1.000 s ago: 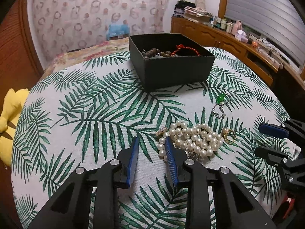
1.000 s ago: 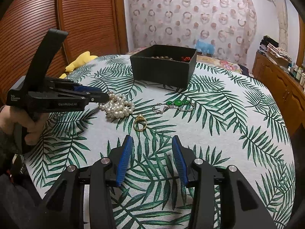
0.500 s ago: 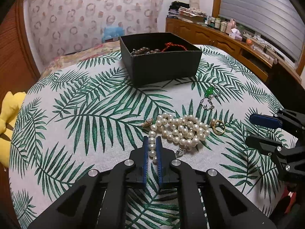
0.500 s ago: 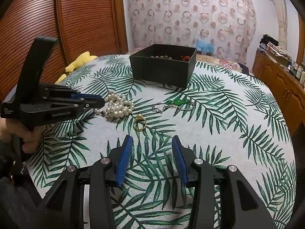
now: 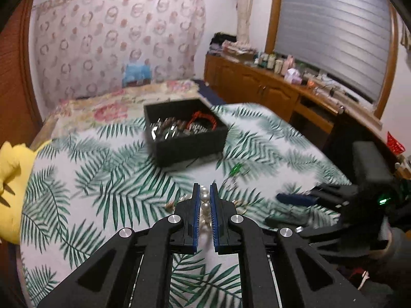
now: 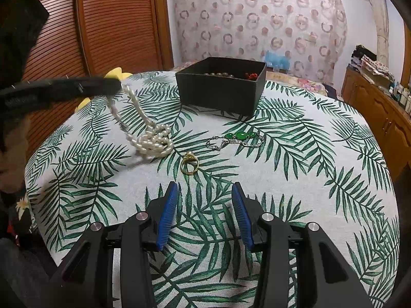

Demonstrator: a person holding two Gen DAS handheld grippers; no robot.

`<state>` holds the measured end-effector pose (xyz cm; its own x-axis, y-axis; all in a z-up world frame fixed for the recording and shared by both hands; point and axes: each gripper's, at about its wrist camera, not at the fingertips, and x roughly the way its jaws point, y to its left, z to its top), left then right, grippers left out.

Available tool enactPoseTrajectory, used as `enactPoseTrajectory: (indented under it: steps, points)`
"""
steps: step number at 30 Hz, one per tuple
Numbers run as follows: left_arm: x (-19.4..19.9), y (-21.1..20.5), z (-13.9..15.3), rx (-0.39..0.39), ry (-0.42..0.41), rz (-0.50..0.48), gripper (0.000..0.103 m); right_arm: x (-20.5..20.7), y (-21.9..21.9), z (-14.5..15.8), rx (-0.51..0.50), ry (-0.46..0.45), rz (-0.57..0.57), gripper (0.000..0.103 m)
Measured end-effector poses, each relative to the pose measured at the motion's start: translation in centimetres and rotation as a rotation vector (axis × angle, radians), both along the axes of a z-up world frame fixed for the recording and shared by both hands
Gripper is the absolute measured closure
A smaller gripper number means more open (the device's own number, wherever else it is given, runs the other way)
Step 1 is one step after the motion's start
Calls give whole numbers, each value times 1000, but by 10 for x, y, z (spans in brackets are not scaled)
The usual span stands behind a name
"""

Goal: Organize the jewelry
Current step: 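Close the left tool on the pearl necklace, then lift the pearl necklace with the left tool while the right tool grasps the gold ring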

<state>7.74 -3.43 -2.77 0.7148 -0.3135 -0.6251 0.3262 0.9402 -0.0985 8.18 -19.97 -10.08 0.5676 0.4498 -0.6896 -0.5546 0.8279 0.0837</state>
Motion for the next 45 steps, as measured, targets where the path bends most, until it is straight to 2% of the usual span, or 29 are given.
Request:
enactPoseTrajectory:
  steps: [4, 11, 20, 28, 29, 30, 32, 38, 45]
  points:
    - [-3, -8, 22, 12, -48, -25, 96, 4, 1, 5, 16, 7, 7, 57]
    - [-7, -5, 55, 1, -128, -19, 96, 9, 13, 18, -16, -18, 50, 57]
    - [-9, 7, 81, -10, -191, 4, 96, 29, 33, 0, -79, 45, 115, 57]
    - [-6, 7, 96, 0, -231, 4, 96, 41, 48, -6, -133, 44, 129, 57]
    - [-5, 7, 97, 1, -234, 6, 96, 42, 48, -6, -137, 40, 130, 61]
    - [-4, 7, 97, 2, -234, 7, 96, 42, 48, -6, -136, 39, 132, 70]
    - [-2, 7, 97, 3, -232, 10, 96, 42, 47, -5, -138, 33, 138, 81]
    - [7, 7, 99, -2, -225, 14, 96, 43, 42, -2, -124, 35, 138, 81]
    - [15, 6, 115, -1, -249, 11, 96, 53, 34, 21, -89, -1, 116, 81]
